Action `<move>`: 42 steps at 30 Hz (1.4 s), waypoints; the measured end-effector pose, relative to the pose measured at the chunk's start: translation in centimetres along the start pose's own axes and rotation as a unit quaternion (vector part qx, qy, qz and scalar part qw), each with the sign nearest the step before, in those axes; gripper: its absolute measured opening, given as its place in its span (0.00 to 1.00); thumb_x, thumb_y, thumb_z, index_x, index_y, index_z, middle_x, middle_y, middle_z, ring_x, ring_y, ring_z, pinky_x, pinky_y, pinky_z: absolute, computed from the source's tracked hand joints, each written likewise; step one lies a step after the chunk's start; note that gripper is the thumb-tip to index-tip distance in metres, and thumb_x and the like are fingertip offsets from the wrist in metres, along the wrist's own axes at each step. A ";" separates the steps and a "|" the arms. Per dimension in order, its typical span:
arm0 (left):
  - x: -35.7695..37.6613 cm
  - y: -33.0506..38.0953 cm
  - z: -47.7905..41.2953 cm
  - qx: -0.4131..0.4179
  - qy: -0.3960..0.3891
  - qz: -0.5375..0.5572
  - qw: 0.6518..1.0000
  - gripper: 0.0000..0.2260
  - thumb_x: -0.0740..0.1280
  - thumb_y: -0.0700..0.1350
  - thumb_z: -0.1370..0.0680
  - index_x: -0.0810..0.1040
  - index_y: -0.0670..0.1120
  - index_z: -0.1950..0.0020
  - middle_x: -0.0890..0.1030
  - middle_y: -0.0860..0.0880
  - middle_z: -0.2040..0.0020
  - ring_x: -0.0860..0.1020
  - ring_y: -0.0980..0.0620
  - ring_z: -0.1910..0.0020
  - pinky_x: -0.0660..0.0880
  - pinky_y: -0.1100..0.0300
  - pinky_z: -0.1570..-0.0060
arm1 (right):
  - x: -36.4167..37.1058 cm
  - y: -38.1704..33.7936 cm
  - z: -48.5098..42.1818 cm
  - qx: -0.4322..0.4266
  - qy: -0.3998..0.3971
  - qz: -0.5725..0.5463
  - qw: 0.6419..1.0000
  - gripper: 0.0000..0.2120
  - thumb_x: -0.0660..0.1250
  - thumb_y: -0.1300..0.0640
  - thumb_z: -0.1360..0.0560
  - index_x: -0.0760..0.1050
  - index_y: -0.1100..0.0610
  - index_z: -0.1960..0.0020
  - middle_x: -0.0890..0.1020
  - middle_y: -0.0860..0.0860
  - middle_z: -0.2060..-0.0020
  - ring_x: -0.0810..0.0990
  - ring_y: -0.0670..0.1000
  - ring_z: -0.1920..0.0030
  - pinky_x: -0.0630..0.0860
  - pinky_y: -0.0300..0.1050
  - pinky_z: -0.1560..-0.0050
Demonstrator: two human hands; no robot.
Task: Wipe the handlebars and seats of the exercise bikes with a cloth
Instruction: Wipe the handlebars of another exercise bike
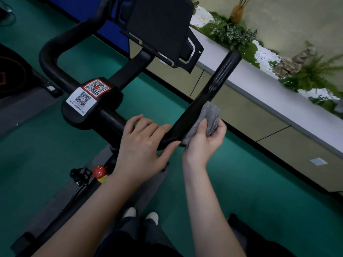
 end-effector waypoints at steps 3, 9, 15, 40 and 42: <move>-0.1 -0.1 -0.1 -0.004 0.000 0.013 1.000 0.17 0.64 0.56 0.22 0.82 0.45 0.48 0.82 0.50 0.59 0.78 0.47 0.54 0.67 0.49 0.37 | 1.1 -0.5 -2.2 0.035 0.022 -0.032 0.999 0.10 0.60 0.71 0.23 0.70 0.60 0.46 0.78 0.55 0.52 0.77 0.48 0.52 0.74 0.45 0.42; -0.2 0.1 -1.3 -0.007 -0.025 0.035 0.999 0.17 0.64 0.56 0.23 0.82 0.44 0.47 0.82 0.49 0.58 0.79 0.46 0.54 0.69 0.47 0.38 | 0.4 0.2 0.2 0.079 0.020 -0.067 0.994 0.09 0.61 0.68 0.22 0.73 0.55 0.49 0.81 0.49 0.56 0.80 0.48 0.54 0.77 0.48 0.45; -0.2 0.8 -2.9 -0.028 -0.077 0.049 0.995 0.20 0.62 0.57 0.22 0.80 0.42 0.45 0.82 0.47 0.58 0.78 0.44 0.56 0.73 0.49 0.47 | 1.3 -0.9 -2.8 0.040 0.023 -0.042 0.998 0.09 0.62 0.71 0.23 0.72 0.60 0.47 0.80 0.53 0.54 0.78 0.52 0.51 0.75 0.50 0.42; 1.2 5.1 -4.9 -0.160 -0.152 -0.027 0.975 0.24 0.53 0.59 0.24 0.77 0.45 0.39 0.81 0.48 0.53 0.78 0.44 0.54 0.73 0.51 0.55 | 0.9 -4.5 -9.1 -0.500 -0.288 0.346 0.740 0.09 0.64 0.73 0.27 0.81 0.67 0.51 0.81 0.59 0.53 0.74 0.58 0.50 0.70 0.41 0.43; 1.2 5.4 -5.0 -0.174 -0.149 -0.026 0.973 0.24 0.53 0.58 0.24 0.77 0.45 0.40 0.81 0.49 0.52 0.78 0.44 0.53 0.72 0.50 0.52 | 1.4 -5.1 -10.2 -0.509 -0.269 0.343 0.742 0.09 0.63 0.73 0.26 0.81 0.67 0.51 0.81 0.59 0.54 0.72 0.56 0.49 0.69 0.41 0.44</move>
Point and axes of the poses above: each hand's wrist, its own z-axis away from the middle knuckle, its own x-axis out of the palm, y = z × x, the point moved 1 cm from there along -z, towards the middle knuckle
